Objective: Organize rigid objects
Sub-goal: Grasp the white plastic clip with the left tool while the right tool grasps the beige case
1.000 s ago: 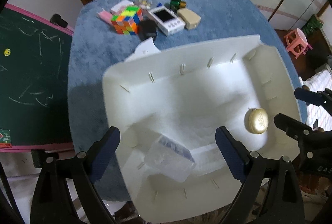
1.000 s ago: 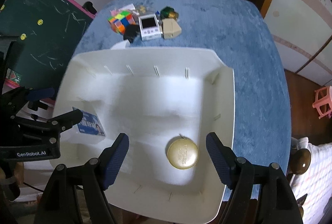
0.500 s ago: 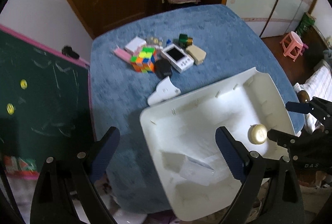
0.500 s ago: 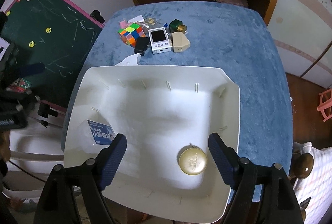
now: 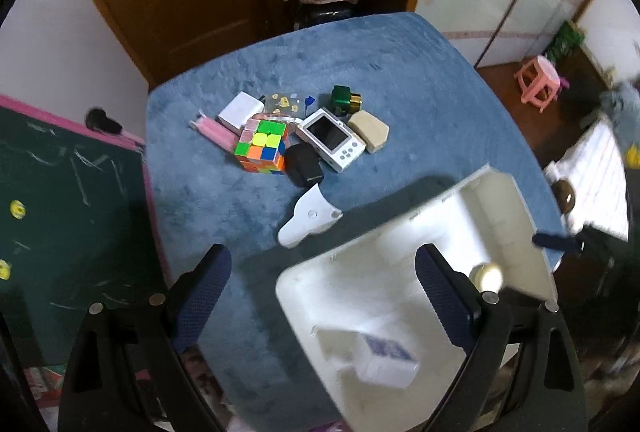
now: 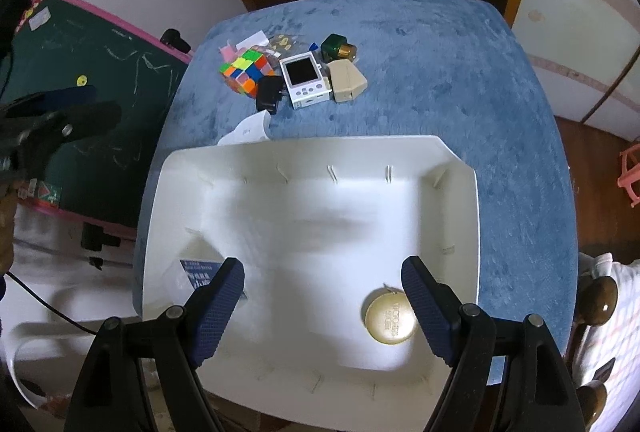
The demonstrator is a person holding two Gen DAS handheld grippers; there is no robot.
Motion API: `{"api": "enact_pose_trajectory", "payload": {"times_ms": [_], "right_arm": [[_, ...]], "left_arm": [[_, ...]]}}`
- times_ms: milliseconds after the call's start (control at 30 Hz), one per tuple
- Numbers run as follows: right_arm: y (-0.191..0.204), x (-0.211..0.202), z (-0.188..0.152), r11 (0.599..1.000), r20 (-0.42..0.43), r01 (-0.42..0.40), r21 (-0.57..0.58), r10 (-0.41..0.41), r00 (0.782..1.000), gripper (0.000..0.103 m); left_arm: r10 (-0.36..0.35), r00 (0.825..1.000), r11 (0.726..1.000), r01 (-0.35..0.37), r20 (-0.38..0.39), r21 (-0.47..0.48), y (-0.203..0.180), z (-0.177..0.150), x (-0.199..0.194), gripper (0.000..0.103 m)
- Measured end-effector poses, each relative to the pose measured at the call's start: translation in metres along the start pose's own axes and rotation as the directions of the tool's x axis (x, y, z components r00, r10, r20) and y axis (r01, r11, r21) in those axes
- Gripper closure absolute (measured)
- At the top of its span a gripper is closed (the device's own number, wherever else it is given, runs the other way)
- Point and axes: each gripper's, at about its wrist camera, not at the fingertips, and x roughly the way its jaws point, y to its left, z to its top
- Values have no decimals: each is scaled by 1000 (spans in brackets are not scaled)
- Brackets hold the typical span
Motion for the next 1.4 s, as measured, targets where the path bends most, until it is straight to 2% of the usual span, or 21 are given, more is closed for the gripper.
{"api": "enact_pose_trajectory", "payload": {"times_ms": [100,233,367,533,800,1000,1167,1400], "right_arm": [[1,-3,11,1000,5,3,10,-3,1000,21],[3,-11,33,999,37,41,9,-41,998,21],[2,-17,59,996,64,90,22,-91,994,21],[-5,-17,93,988,82,134,76,-141,987,21],[-21,0,135,981,61,123,152,-134,989,21],[-28,37,165,984,19,131,117,-134,991,21],[-39,76,187,990,-40,117,81,-114,993,21],[-42,119,195,995,-116,97,37,-92,989,21]], "left_arm": [[-53,998,994,50,-31,-98,16,14,16,9],[-108,991,973,88,-80,-214,36,27,46,9],[-161,978,950,117,-133,-290,50,29,80,9],[-199,964,932,130,-178,-339,62,29,115,9],[-221,948,893,102,-228,-439,76,18,151,9],[-218,946,855,66,-240,-515,74,13,163,9],[-197,939,838,13,-280,-546,70,11,175,9],[-206,926,802,-26,-318,-597,72,6,196,9]]}}
